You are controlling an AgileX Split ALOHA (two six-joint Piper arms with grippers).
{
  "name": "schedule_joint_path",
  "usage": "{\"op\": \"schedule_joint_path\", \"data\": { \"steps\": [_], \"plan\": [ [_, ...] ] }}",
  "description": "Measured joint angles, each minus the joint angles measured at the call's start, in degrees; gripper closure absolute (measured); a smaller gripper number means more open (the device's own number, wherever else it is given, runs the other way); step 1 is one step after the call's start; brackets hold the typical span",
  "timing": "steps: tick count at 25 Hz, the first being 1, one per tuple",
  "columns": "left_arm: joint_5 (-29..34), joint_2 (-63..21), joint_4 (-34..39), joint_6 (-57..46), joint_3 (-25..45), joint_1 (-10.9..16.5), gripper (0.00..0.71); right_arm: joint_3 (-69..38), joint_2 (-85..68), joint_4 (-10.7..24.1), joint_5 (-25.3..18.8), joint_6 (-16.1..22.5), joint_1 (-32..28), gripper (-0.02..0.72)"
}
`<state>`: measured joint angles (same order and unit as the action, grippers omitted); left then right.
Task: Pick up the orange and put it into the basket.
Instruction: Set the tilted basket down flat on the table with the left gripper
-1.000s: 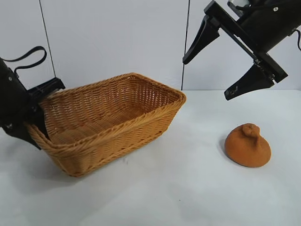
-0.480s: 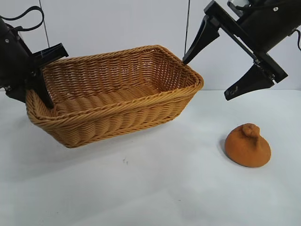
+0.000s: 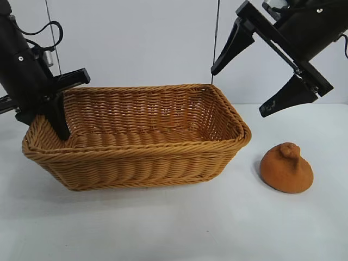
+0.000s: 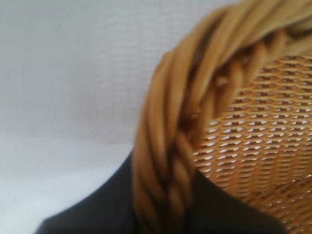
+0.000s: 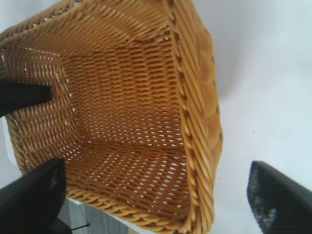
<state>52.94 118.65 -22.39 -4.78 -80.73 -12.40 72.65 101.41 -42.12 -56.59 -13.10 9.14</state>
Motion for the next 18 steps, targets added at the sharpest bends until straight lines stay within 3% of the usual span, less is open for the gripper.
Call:
{"op": "schedule_joint_path", "data": {
  "steps": [10,12,16,18],
  "plan": [
    [-1.53,2.21,0.57,0.59,0.0,-0.19,0.6,0.0,0.0,0.0,0.0,0.0,0.0,0.01],
    [-1.53,2.21,0.57,0.59,0.0,-0.19,0.505,0.0,0.0,0.0,0.0,0.0,0.0,0.01],
    [-1.23,1.64,0.57,0.59,-0.4,-0.19,0.214,0.0,0.0,0.0,0.0,0.0,0.0,0.01],
    [-1.01,0.7,0.57,0.98,-1.04,-0.19,0.161,0.0,0.0,0.0,0.0,0.0,0.0,0.01]
  ]
}}
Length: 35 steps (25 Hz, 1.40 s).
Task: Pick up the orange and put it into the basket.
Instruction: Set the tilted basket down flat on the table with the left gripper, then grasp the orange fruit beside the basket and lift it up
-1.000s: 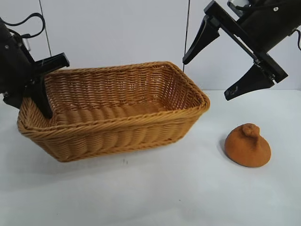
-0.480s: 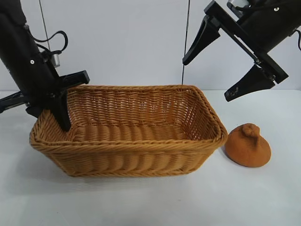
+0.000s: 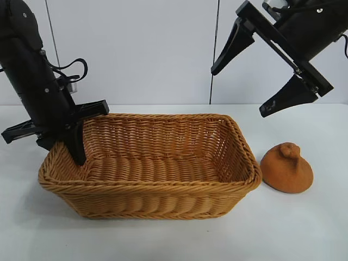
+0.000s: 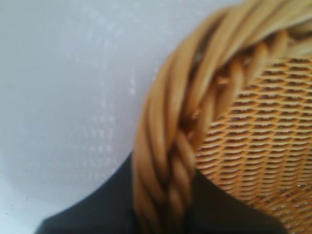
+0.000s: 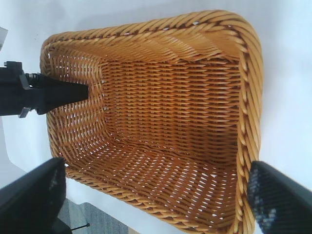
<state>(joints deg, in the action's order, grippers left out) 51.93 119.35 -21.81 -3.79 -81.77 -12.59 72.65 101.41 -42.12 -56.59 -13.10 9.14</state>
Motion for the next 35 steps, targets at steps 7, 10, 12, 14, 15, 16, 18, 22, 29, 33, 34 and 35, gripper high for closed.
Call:
{"op": "schedule_joint_path", "data": {
  "steps": [7,10,12,14,15,16,18,22,29,33,34,35],
  "plan": [
    [5.39,-3.81,0.19,1.59,-5.02,0.0,0.126,0.0,0.0,0.0,0.0,0.0,0.0,0.01],
    [7.59,-6.03,2.75,2.09,-7.7,0.0,0.126,0.0,0.0,0.0,-0.06,0.0,0.0,0.01],
    [8.92,-7.39,5.81,2.24,-9.52,0.0,0.126,0.0,0.0,0.0,-0.19,0.0,0.0,0.01],
    [10.05,-8.36,9.41,2.4,-10.9,0.0,0.126,0.0,0.0,0.0,-0.18,0.0,0.0,0.01],
    [10.33,-8.88,11.52,2.4,-11.44,0.0,0.126,0.0,0.0,0.0,-0.18,0.0,0.0,0.01],
    [10.48,-9.34,13.65,2.4,-11.85,0.0,0.126,0.0,0.0,0.0,-0.18,0.0,0.0,0.01],
    [10.52,-9.91,17.83,2.4,-12.08,0.0,0.126,0.0,0.0,0.0,-0.18,0.0,0.0,0.01],
    [10.77,-9.99,22.23,2.4,-12.26,1.24,0.126,0.0,0.0,0.0,-0.18,0.0,0.0,0.01],
    [13.8,-9.99,23.12,1.31,-12.26,8.86,0.126,0.0,0.0,0.0,-0.18,0.0,0.0,0.01],
    [16.98,-9.99,23.5,1.04,-12.26,10.13,0.126,0.0,0.0,0.0,-0.18,0.0,0.0,0.01],
    [17.28,-10.04,23.21,1.04,-12.26,10.13,0.126,0.0,0.0,0.0,-0.18,0.0,0.0,0.01],
    [17.52,-10.11,22.77,1.04,-12.26,10.08,0.126,0.0,0.0,0.0,-0.18,0.0,0.0,0.01]
  ]
}}
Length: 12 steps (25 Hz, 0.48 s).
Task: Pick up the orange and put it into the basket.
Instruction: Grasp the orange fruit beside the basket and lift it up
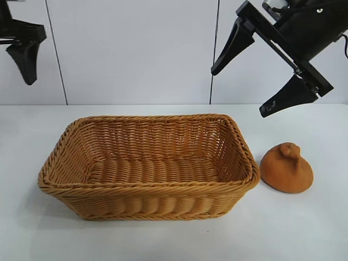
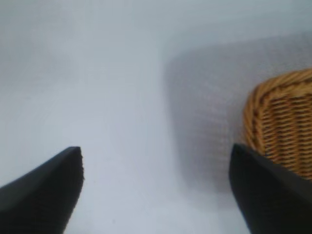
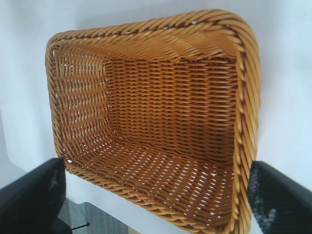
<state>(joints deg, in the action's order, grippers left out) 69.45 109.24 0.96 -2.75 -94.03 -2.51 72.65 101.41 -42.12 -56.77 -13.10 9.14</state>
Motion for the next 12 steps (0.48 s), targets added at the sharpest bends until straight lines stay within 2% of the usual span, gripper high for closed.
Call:
{"op": "schedule_joint_path", "data": {
  "steps": [6,12],
  "plan": [
    [-0.05,-2.33,-1.88,0.32,2.37,0.0,0.127,0.0,0.0,0.0,0.0,0.0,0.0,0.01],
    [-0.05,-13.29,-2.06,1.68,12.98,0.0,0.128,0.0,0.0,0.0,0.0,0.0,0.0,0.01]
  ]
}}
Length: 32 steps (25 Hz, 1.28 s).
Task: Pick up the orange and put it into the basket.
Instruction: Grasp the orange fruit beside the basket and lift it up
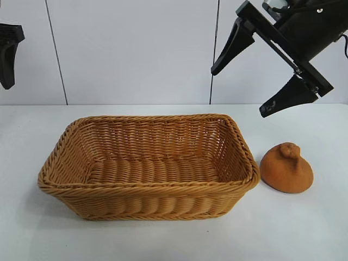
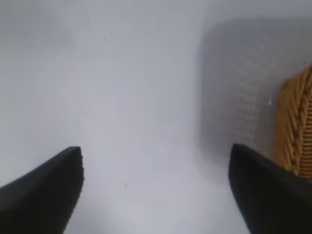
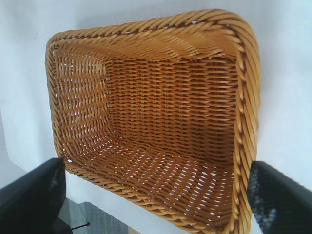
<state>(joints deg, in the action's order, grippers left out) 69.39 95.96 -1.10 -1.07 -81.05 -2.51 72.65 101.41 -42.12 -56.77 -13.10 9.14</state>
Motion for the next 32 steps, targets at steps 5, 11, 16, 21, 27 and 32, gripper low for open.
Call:
{"op": "schedule_joint_path", "data": {
  "steps": [5,11,16,21,27,32],
  "plan": [
    [0.07,-14.0,0.0,0.31,11.79,0.0,0.128,0.0,0.0,0.0,0.0,0.0,0.0,0.01],
    [0.11,-32.15,0.0,0.31,26.11,0.0,0.128,0.0,0.0,0.0,0.0,0.0,0.0,0.01],
    [-2.03,-48.06,0.0,0.31,35.62,0.0,0.128,0.0,0.0,0.0,-0.45,0.0,0.0,0.01],
    [-5.27,-62.26,-1.05,0.31,43.8,0.0,0.128,0.0,0.0,0.0,-0.95,0.0,0.0,0.01],
    [-7.8,-76.58,-1.83,0.33,51.72,0.0,0.128,0.0,0.0,0.06,-1.48,0.0,0.0,0.01],
    [-8.31,-82.81,-2.0,0.71,52.23,0.0,0.128,0.0,0.0,0.06,-1.52,0.0,0.0,0.01]
  ]
}}
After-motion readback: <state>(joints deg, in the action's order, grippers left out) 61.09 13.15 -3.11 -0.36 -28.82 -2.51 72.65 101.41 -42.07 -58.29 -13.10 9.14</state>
